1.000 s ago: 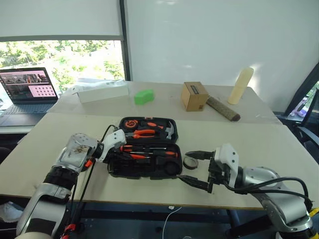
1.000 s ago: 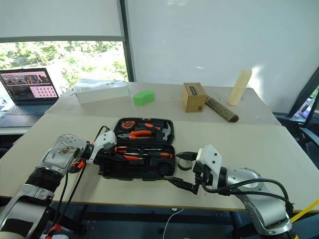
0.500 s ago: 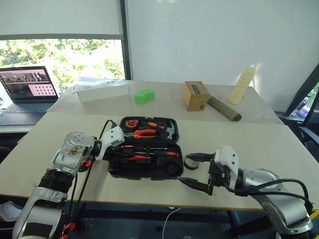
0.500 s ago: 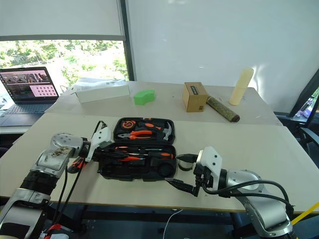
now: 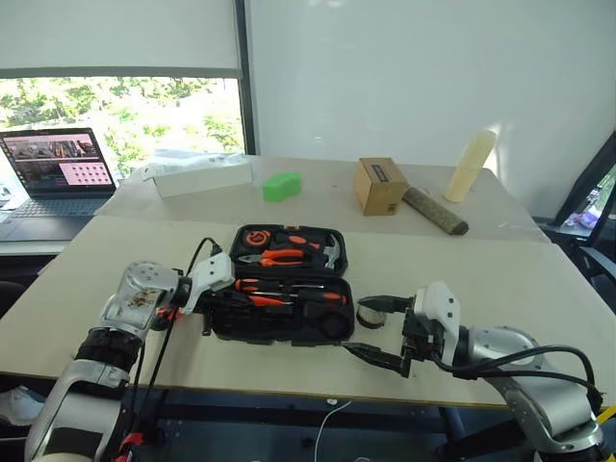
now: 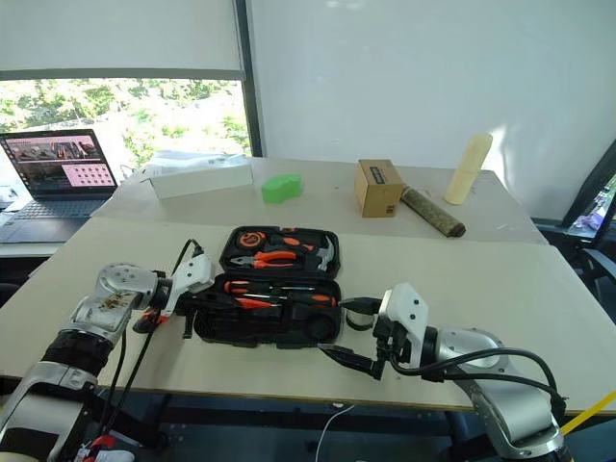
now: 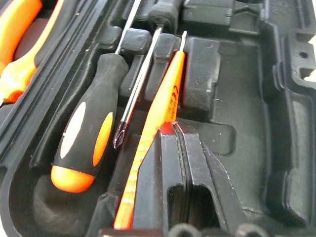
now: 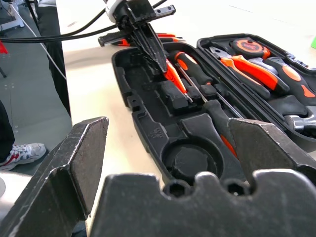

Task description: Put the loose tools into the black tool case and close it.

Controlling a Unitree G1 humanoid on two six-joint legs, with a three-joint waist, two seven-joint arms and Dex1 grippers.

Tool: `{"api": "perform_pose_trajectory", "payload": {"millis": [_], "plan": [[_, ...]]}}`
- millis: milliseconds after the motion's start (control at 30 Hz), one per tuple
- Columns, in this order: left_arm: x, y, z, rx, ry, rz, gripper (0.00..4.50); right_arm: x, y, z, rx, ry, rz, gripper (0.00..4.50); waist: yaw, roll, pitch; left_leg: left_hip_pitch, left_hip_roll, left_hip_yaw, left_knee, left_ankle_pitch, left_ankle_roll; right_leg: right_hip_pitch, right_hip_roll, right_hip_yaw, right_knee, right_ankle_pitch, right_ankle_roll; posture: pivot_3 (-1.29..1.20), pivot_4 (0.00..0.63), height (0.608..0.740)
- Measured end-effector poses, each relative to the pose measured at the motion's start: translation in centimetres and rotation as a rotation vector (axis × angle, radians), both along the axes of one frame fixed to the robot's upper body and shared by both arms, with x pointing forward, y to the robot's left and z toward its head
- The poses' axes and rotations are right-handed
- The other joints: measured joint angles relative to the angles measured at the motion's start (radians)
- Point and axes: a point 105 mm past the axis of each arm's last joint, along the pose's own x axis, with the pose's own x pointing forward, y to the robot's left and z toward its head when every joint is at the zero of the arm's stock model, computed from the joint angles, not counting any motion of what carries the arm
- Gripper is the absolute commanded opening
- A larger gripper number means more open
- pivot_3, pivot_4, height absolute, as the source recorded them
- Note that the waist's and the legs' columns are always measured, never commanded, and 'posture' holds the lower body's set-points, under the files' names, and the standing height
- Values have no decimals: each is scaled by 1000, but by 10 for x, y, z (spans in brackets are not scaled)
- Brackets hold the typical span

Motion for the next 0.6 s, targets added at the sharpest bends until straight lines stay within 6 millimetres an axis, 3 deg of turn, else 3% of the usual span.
{"api": "perform_pose_trajectory", "payload": {"millis": [600], "plan": [[-1,-3,1,-66,23,-29,37,-1,1,-1,6,4,5,4500,-2,0,0,-1,0,0,0,0,1,-1,0,0,-1,0,0,0,150,740]]}}
